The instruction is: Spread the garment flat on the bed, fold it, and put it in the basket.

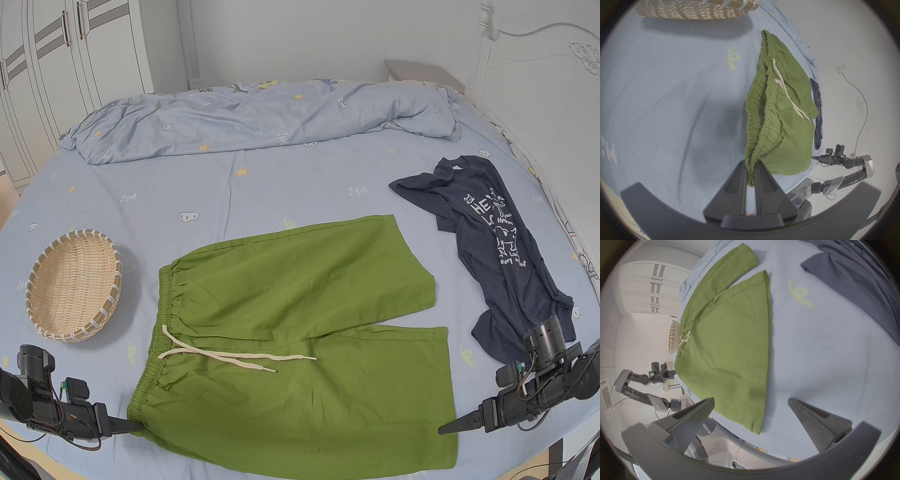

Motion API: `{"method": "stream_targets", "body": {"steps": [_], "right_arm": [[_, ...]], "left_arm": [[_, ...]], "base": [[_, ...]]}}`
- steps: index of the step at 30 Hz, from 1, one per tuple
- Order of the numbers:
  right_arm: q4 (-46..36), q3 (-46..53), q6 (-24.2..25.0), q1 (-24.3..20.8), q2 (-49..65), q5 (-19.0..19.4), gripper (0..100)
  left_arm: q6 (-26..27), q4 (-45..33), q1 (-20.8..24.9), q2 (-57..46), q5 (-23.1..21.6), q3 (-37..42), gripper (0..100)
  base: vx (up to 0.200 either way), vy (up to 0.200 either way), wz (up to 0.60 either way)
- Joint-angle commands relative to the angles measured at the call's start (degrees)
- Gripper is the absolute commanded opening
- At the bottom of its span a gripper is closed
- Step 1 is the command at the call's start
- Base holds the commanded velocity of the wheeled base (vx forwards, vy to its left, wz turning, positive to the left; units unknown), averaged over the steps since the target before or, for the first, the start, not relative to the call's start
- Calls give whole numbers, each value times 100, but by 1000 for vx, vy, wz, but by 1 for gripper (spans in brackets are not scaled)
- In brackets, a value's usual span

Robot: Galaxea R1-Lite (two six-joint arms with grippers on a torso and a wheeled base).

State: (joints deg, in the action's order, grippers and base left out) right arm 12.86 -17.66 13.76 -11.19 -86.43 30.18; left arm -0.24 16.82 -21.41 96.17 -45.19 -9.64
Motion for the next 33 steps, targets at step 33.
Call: {"method": "stream_targets", "body": {"steps": [33], "right_arm": [[604, 448, -383, -779, -1122, 858, 100]], "left_arm": [[-2, 5, -101, 95, 1, -82, 0]], "base": [[0, 0, 0]]}}
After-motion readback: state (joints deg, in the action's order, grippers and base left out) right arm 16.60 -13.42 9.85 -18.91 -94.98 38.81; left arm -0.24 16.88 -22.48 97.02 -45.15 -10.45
